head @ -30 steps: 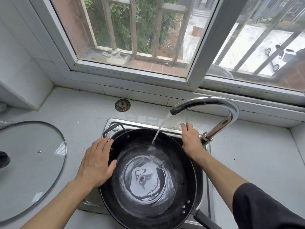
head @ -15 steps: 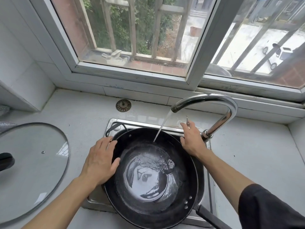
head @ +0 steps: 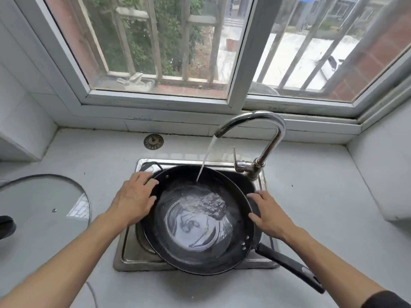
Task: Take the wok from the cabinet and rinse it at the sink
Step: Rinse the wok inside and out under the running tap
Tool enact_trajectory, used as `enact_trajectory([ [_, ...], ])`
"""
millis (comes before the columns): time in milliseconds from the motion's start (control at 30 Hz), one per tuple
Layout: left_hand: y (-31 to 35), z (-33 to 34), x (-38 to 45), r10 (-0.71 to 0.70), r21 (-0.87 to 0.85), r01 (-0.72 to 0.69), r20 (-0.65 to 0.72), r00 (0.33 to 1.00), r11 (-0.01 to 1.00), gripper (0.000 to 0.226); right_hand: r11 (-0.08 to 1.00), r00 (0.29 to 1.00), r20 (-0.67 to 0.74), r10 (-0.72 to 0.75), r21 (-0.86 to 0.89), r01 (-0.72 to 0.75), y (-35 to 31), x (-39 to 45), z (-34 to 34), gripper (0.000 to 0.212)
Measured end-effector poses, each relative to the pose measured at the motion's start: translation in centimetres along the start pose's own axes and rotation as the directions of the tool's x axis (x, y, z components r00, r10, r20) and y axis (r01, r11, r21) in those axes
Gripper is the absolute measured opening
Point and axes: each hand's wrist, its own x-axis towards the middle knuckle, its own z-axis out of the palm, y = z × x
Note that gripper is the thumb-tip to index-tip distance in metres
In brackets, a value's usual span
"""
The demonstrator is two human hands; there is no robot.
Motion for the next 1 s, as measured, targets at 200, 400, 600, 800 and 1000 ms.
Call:
enact_trajectory([
  [200,-1.5,-3.2,1.7,0.058,0.027,-0.061,0.112,0.992,0.998,0.052,0.997,0.974,0.215,0.075,0.001,-0.077,0.0,-5.1,0.6,0.088],
  [400,-1.9,-5.0,4.2,0.203,0.223,-0.267,0.274,0.94,0.938,0.078,0.987,0.963,0.215,0.161,-0.057,-0.153,-1.2,-7.7,3.0,0.097],
  [600,-1.6,-4.6,7.1,0.299,0.353,-0.454,0.415,0.86,0.818,0.079,0.983,0.98,0.083,0.183,-0.036,-0.181,-0.3,-8.4,5.3,0.072],
  [800,-1.7,-4.3,9.3,0.277,0.379,-0.543,0.564,0.777,0.749,0.087,0.988,0.986,0.076,0.149,0.022,-0.151,0.5,-7.9,5.2,0.073],
  [1000,-1.9,-4.1,11.3,0.262,0.358,-0.582,0.64,0.723,0.731,0.099,0.991,0.988,0.089,0.127,0.038,-0.131,0.9,-7.6,5.1,0.068],
])
